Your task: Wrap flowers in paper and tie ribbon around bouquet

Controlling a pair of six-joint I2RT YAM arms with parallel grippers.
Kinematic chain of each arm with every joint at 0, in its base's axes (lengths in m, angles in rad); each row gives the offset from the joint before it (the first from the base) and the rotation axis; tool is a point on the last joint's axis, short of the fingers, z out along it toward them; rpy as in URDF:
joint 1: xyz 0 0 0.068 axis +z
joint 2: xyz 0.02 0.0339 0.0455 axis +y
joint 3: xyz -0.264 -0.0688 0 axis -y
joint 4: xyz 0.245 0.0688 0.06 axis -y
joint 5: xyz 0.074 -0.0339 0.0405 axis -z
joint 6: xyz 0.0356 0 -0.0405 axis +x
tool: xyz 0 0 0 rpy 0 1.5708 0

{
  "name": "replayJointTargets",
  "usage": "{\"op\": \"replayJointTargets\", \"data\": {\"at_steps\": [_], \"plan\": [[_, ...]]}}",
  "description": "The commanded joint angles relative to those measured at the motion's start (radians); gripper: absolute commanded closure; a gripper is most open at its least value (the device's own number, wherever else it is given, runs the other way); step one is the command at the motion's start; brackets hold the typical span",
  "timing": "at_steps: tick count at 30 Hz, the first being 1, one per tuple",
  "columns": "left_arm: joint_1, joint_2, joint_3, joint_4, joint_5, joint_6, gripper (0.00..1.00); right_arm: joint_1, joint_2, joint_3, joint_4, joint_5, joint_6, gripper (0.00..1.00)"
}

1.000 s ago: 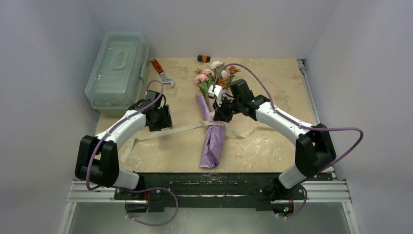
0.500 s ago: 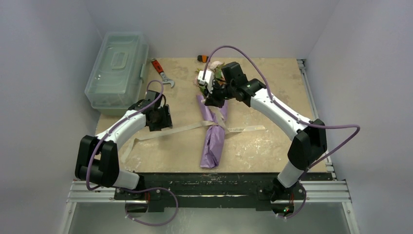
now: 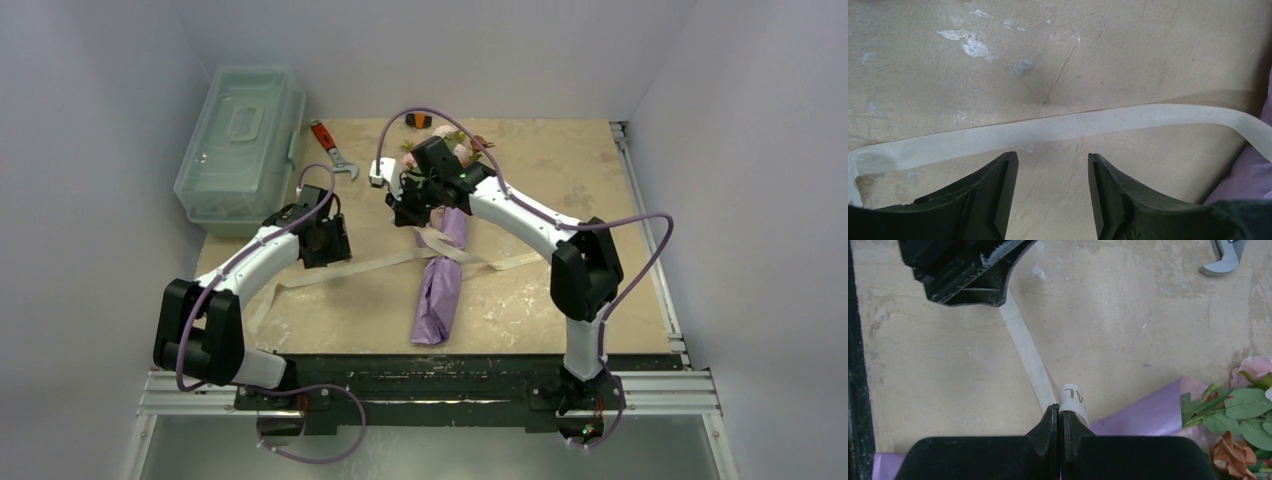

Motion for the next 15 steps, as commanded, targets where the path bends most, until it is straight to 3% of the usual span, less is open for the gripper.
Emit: {"op": "replayJointTargets", "data": {"at_steps": [1, 4, 8, 11, 15], "plan": [[-0.005, -0.036, 0.020, -0.010, -0.079, -0.024, 0.43, 0.027, 0.061, 0.064, 0.056, 0.059, 0.069, 1.00], [-0.005, -0.048, 0.026, -0.055, -0.156, -0.034, 0.39, 0.038, 0.103, 0.064, 0.068, 0.076, 0.107, 1.00], [-0.003, -0.066, 0.028, -0.118, -0.268, -0.052, 0.20, 0.045, 0.119, 0.058, 0.072, 0.130, 0.150, 0.71], [-0.002, -0.063, 0.020, -0.125, -0.280, -0.051, 0.18, 0.046, 0.098, 0.048, 0.086, 0.201, 0.178, 0.48], [-0.002, -0.049, 0.025, -0.125, -0.270, -0.038, 0.18, 0.045, 0.012, -0.025, 0.157, 0.258, 0.208, 0.25]]}}
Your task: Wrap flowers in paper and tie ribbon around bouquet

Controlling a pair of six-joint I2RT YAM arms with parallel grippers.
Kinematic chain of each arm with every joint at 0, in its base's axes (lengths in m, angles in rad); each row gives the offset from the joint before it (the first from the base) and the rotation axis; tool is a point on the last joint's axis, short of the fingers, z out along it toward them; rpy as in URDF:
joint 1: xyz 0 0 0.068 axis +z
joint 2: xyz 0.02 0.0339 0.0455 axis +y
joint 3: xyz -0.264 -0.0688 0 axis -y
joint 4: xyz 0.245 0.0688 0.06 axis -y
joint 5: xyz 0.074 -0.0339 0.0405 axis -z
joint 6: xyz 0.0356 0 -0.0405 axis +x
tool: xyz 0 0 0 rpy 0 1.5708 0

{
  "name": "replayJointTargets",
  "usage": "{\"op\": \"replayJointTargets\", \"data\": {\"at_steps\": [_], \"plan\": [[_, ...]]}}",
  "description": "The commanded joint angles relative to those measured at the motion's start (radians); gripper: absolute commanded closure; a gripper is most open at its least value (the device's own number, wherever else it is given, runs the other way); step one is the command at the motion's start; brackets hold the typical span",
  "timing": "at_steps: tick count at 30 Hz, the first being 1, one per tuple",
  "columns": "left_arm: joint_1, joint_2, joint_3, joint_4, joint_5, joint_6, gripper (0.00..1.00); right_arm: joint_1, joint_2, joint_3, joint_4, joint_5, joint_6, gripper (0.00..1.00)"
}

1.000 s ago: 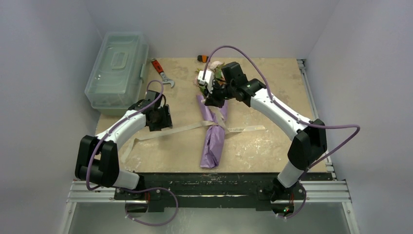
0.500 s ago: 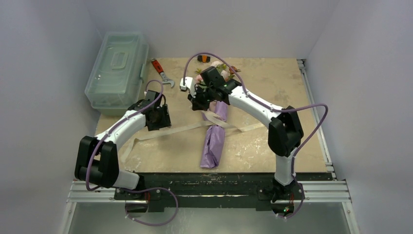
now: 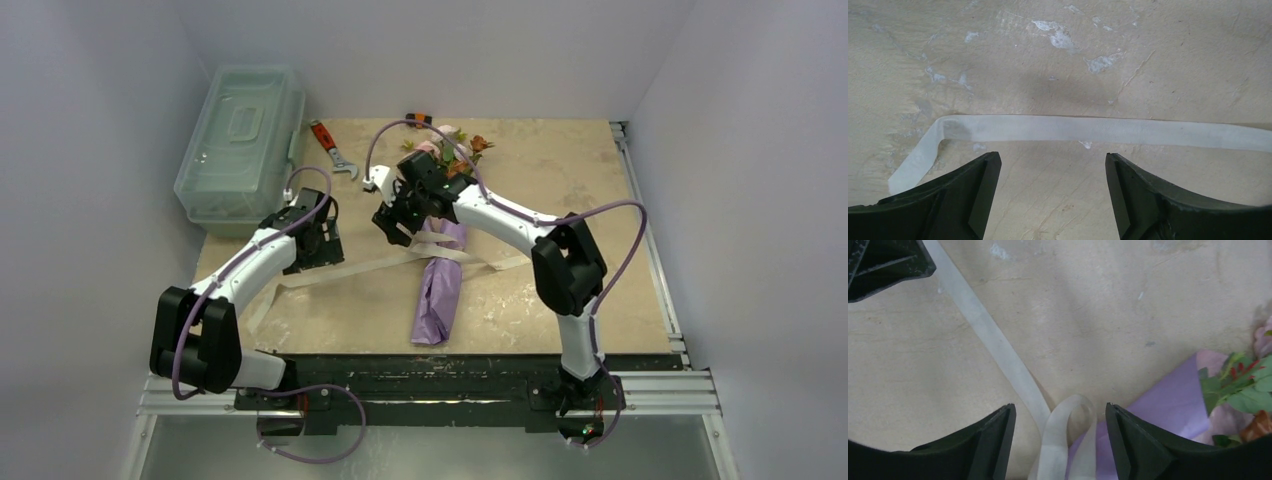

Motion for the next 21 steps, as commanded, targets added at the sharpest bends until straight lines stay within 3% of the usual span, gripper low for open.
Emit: {"op": "replayJointTargets", "data": {"at_steps": [1, 2, 3, 10, 14, 21], "plan": [[-0.002, -0.010, 0.026, -0.015, -0.043, -0.008, 0.18, 0.002, -0.151, -0.069, 0.123, 0.096, 0.059, 0.14], [-0.002, -0.010, 0.027, -0.017, -0.046, -0.008, 0.17, 0.002, -0.181, -0.093, 0.144, 0.100, 0.071, 0.04], [-0.002, -0.009, 0.025, -0.021, -0.046, -0.011, 0.16, 0.001, -0.207, -0.122, 0.160, 0.103, 0.083, 0.01], [0.063, 0.002, -0.007, -0.027, -0.010, -0.043, 0.00, -0.007, -0.417, -0.404, 0.203, 0.183, 0.027, 0.01], [0.173, 0.018, -0.048, -0.008, 0.048, -0.047, 0.00, -0.038, -0.507, -0.541, 0.252, 0.200, 0.015, 0.01], [0.214, 0.094, -0.006, -0.046, 0.004, -0.139, 0.00, -0.066, -0.537, -0.575, 0.267, 0.203, 0.034, 0.01]]}}
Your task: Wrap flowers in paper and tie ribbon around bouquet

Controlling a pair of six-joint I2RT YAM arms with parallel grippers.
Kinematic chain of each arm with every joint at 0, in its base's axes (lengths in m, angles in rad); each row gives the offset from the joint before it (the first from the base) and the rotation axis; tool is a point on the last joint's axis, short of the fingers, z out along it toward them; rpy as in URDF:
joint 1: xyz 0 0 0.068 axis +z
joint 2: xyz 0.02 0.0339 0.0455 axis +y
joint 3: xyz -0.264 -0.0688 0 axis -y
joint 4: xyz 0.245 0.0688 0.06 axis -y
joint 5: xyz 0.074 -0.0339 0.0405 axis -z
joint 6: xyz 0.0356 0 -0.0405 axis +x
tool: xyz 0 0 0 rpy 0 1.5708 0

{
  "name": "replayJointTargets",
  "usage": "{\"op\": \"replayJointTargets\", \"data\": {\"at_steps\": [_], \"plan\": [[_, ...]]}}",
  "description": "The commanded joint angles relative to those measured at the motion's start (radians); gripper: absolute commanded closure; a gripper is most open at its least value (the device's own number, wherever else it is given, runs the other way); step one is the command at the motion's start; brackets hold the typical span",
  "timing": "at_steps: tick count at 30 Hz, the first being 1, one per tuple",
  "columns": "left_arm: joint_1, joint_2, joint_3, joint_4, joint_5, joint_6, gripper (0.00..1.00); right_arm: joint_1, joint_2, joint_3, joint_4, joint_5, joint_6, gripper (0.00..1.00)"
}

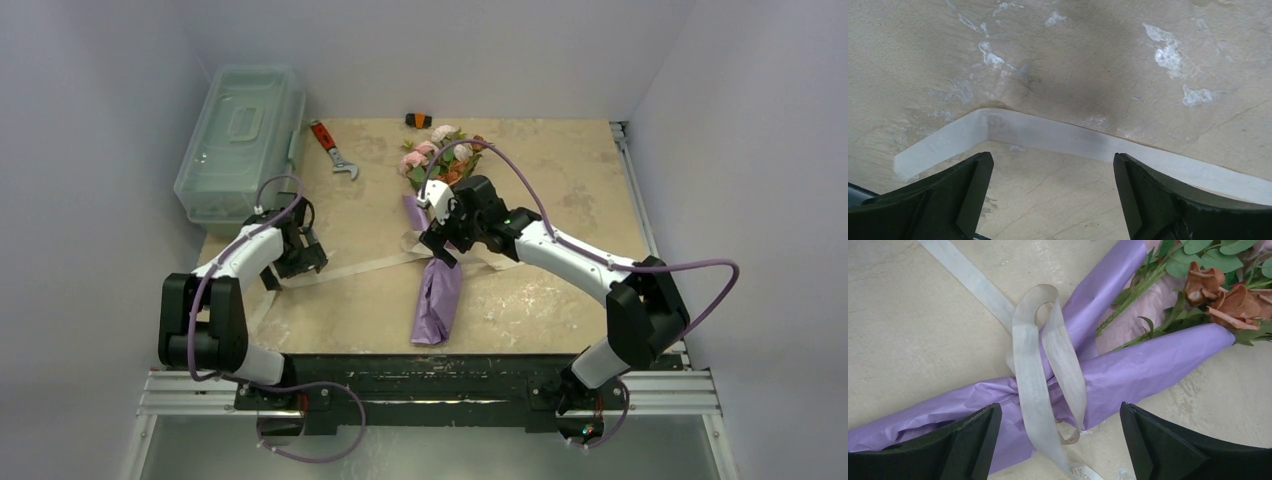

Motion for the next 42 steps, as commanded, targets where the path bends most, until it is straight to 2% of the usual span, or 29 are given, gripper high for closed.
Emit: {"op": "replayJointTargets", "data": {"at_steps": [1, 8, 18, 23, 26, 32, 36, 39, 42], "plan": [[0.030, 0.042, 0.031, -0.018, -0.012, -0.088, 0.00, -0.005, -0.045, -0.003, 0.073, 0.024, 0.004, 0.01], [0.040, 0.071, 0.019, -0.063, -0.059, -0.158, 0.06, -0.006, -0.100, -0.044, 0.071, 0.050, 0.011, 0.01], [0.080, 0.142, -0.039, 0.122, -0.001, -0.098, 0.13, -0.005, -0.203, -0.083, 0.037, 0.051, 0.033, 0.01], [0.080, 0.164, -0.093, 0.190, 0.057, -0.121, 0.32, -0.005, -0.238, -0.093, 0.011, 0.065, 0.037, 0.01], [0.080, 0.176, -0.121, 0.228, 0.088, -0.123, 0.61, -0.005, -0.254, -0.096, 0.001, 0.076, 0.028, 0.01], [0.080, 0.153, -0.166, 0.262, 0.151, -0.132, 0.99, -0.005, -0.263, -0.113, 0.008, 0.083, 0.012, 0.01], [0.080, 0.079, -0.144, 0.198, 0.211, -0.133, 1.00, -0.006, -0.255, -0.110, 0.025, 0.114, 0.022, 0.01], [0.069, -0.025, -0.071, 0.113, 0.221, -0.132, 1.00, -0.012, -0.250, -0.107, 0.045, 0.206, 0.053, 0.01], [0.004, -0.089, 0.041, 0.054, 0.219, -0.129, 1.00, -0.022, -0.223, -0.090, 0.044, 0.322, 0.131, 0.01]]}}
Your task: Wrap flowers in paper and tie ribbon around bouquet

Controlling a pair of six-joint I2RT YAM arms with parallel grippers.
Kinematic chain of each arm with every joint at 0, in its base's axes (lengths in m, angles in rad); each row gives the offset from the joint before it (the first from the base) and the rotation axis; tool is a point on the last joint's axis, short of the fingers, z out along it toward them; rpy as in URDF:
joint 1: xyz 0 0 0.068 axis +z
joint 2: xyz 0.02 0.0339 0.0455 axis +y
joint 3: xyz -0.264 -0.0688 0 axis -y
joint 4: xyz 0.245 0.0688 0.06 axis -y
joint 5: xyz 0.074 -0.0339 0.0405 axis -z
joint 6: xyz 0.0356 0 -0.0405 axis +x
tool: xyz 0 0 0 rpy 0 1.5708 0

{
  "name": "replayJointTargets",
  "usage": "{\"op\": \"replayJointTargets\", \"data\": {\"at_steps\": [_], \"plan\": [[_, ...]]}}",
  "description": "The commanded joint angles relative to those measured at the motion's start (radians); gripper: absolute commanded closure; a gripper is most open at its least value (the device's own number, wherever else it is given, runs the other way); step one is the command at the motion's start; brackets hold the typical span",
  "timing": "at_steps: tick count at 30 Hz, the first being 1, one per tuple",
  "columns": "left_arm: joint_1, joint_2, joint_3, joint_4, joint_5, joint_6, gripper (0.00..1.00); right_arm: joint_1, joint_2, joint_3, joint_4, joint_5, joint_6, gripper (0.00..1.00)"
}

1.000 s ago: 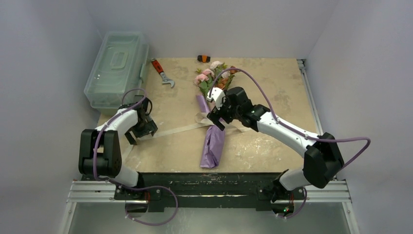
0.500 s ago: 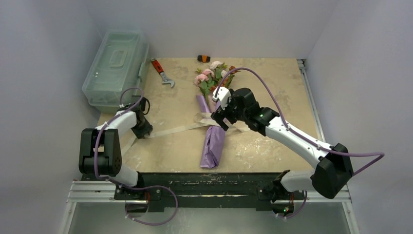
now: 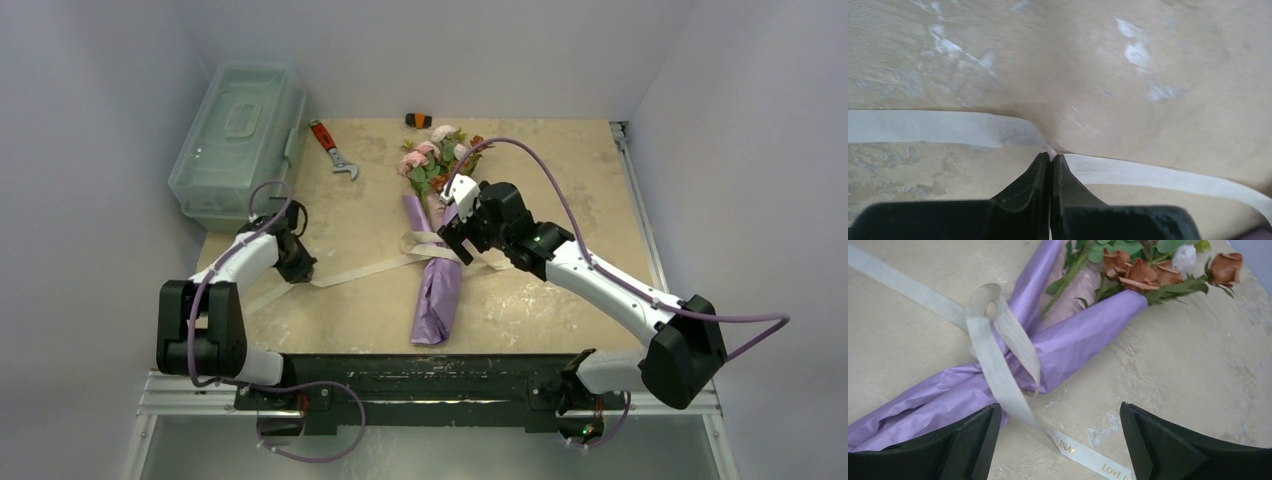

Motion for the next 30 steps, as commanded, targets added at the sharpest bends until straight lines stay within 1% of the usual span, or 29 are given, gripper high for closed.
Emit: {"op": "replayJointTargets", "data": {"at_steps": [1, 3, 6, 9, 11, 13, 15, 16, 19, 25, 28, 30], "plan": [[-0.090, -0.103, 0.169, -0.098, 0.066, -0.011, 1.00, -0.013, 0.022, 0.028, 0.033, 0.154, 0.094, 0.02], [-0.156, -0.109, 0.268, -0.122, 0.051, -0.011, 1.00, -0.013, 0.024, 0.021, 0.039, 0.124, 0.090, 0.03], [-0.253, -0.106, 0.397, -0.140, 0.041, -0.019, 1.00, -0.014, 0.010, -0.001, 0.065, 0.038, 0.047, 0.05], [-0.322, -0.079, 0.542, -0.155, 0.044, -0.021, 1.00, -0.016, -0.007, -0.017, 0.096, -0.022, 0.028, 0.05], [-0.352, -0.039, 0.662, -0.184, 0.055, -0.012, 1.00, -0.027, -0.013, -0.020, 0.109, -0.054, 0.026, 0.07], [-0.379, 0.019, 0.797, -0.208, 0.065, 0.006, 1.00, -0.051, -0.026, -0.033, 0.129, -0.138, 0.021, 0.08], [-0.395, 0.085, 0.939, -0.228, 0.104, 0.016, 1.00, -0.078, -0.051, -0.061, 0.153, -0.242, 0.014, 0.11], [-0.403, 0.119, 1.012, -0.233, 0.117, 0.018, 1.00, -0.088, -0.062, -0.074, 0.161, -0.270, 0.010, 0.12], [-0.433, 0.219, 1.190, -0.242, 0.180, 0.013, 1.00, -0.108, -0.081, -0.093, 0.168, -0.303, 0.010, 0.16], [-0.501, 0.401, 1.382, -0.180, 0.235, -0.022, 1.00, -0.131, -0.132, -0.160, 0.206, -0.354, -0.026, 0.17], [-0.531, 0.483, 1.426, -0.096, 0.274, -0.047, 1.00, -0.137, -0.146, -0.198, 0.219, -0.432, -0.095, 0.16], [-0.546, 0.534, 1.454, -0.025, 0.308, -0.061, 1.00, -0.140, -0.149, -0.223, 0.231, -0.454, -0.143, 0.14]]}}
